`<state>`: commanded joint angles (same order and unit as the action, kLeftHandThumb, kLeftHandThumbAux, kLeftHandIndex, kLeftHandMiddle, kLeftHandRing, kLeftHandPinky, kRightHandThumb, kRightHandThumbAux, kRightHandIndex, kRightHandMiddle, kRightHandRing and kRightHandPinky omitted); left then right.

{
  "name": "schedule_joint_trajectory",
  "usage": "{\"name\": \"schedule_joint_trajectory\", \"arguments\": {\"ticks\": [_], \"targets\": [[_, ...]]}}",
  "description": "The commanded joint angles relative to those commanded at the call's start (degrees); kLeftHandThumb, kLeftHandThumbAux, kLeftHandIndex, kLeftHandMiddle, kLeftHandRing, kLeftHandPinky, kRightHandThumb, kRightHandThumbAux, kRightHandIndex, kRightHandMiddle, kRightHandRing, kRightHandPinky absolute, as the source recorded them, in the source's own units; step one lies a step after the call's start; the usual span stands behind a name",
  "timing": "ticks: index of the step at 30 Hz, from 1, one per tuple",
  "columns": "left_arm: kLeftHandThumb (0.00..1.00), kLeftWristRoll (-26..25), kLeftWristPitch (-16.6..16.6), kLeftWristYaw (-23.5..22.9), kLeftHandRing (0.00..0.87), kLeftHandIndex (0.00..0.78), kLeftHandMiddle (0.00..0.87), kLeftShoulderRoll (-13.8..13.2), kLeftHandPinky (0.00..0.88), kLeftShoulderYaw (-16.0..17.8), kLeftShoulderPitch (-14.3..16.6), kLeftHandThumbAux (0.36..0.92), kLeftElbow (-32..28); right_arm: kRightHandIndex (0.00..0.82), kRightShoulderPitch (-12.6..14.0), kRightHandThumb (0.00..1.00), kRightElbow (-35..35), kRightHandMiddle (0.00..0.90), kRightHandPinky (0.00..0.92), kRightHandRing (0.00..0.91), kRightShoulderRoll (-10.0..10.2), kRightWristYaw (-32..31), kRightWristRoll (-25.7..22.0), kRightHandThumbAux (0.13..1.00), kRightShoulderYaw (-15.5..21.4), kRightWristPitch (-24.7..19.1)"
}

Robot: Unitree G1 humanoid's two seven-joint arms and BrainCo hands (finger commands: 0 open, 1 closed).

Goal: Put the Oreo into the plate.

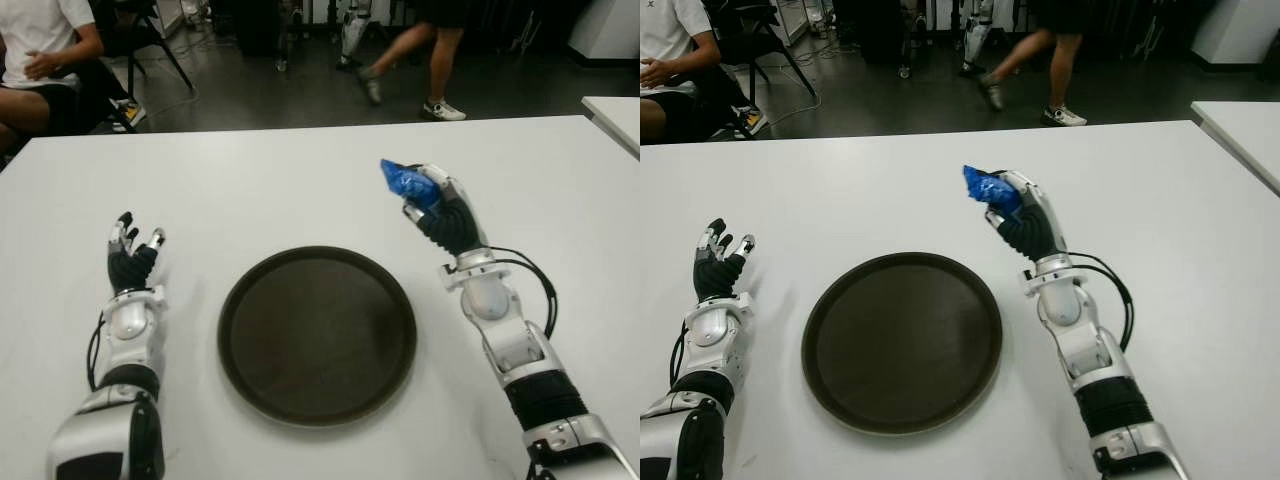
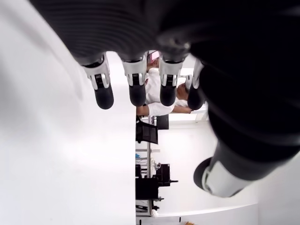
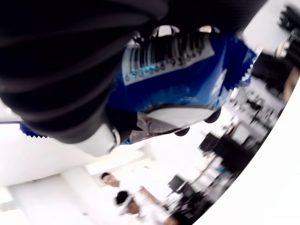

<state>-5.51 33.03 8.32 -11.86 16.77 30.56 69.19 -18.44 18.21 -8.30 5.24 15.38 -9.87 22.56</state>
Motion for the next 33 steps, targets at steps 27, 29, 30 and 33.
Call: {"name": "schedule_joint_trajectory", "arguments": {"ticks": [27,29,30,33], "targets": [[0.000,2.23,-0.38,2.35,0.018,0.003,0.019,-0.23,0.033,-1.51,0.63,0.720,1.11,0.442,0.56,0.710,4.89,0.842,0.841,0.845,3.43,-15.57,-4.28,0.713,-4.40,0.72],[0.000,2.28,-0.36,2.39,0.013,0.001,0.015,-0.21,0.032,-1.55,0.59,0.715,1.11,0.441,0.64,0.709,4.20,0.845,0.844,0.847,3.29,-17.19,-4.09,0.714,-5.01,-0.94],[0.000,2.30,-0.35,2.38,0.011,0.001,0.014,-0.20,0.032,-1.55,0.58,0.717,1.12,0.441,0.67,0.708,3.84,0.849,0.846,0.851,3.21,-17.97,-3.99,0.714,-5.33,-1.77],[0.000,2.35,-0.29,2.28,0.008,0.000,0.012,-0.23,0.035,-1.59,0.56,0.717,1.15,0.441,0.68,0.708,2.90,0.853,0.850,0.855,3.00,-19.85,-3.69,0.715,-6.23,-3.40]]}}
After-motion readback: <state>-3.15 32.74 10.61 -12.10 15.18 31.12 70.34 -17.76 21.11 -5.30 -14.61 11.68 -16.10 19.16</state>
